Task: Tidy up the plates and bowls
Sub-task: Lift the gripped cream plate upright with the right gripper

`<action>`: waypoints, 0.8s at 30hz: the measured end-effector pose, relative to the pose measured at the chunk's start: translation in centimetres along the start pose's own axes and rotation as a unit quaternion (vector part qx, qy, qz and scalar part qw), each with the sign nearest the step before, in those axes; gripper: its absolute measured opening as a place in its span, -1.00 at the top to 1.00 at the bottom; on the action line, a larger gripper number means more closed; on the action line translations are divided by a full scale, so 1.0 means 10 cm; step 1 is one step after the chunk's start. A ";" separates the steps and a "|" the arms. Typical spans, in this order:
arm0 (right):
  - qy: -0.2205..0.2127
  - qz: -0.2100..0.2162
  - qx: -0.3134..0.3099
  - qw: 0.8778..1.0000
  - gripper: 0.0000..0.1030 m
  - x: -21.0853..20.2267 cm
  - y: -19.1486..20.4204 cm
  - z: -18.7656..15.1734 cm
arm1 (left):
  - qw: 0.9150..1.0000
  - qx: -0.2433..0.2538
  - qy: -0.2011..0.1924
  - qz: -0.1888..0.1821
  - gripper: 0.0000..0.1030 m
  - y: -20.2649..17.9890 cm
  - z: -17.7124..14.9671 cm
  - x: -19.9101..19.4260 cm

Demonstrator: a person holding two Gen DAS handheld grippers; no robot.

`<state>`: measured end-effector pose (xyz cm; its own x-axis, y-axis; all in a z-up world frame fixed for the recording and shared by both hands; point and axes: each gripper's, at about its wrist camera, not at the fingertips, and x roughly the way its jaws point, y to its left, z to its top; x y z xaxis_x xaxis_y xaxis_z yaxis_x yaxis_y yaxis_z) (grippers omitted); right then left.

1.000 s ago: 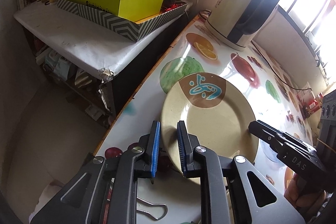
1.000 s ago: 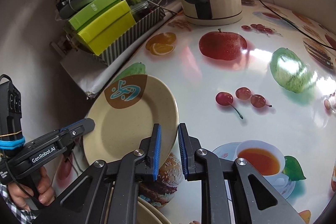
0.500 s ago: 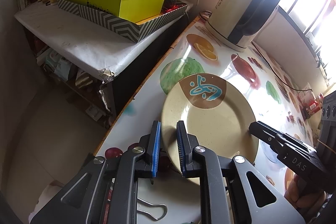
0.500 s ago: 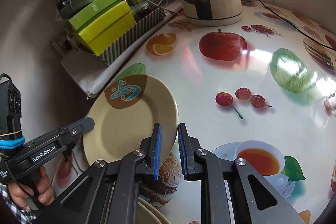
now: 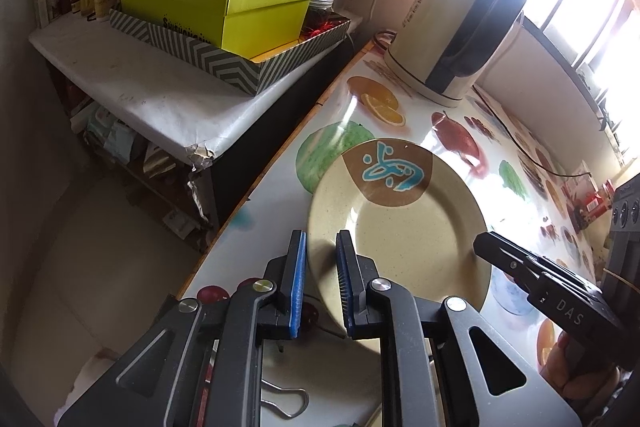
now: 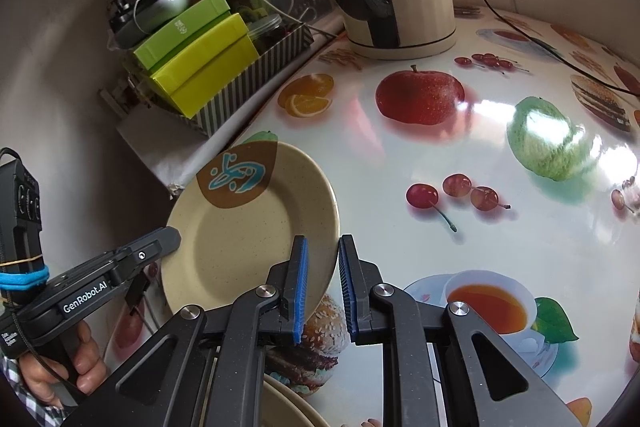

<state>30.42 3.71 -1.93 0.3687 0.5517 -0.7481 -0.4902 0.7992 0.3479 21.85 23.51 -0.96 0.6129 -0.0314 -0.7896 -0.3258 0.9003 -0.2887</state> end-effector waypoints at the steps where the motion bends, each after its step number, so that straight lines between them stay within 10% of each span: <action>1: -0.003 0.001 0.001 1.000 0.69 -0.02 0.00 0.00 | 1.000 0.000 -0.001 0.000 0.70 -0.01 0.00 -0.01; 24: -0.038 0.009 0.010 0.999 0.69 -0.49 0.01 -0.16 | 1.000 0.019 -0.019 -0.011 0.70 -0.22 -0.14 -0.32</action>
<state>27.30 0.74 0.86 0.4195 0.5818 -0.6968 -0.4810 0.7934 0.3729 19.62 21.00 1.41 0.6464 -0.0350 -0.7622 -0.2857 0.9152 -0.2843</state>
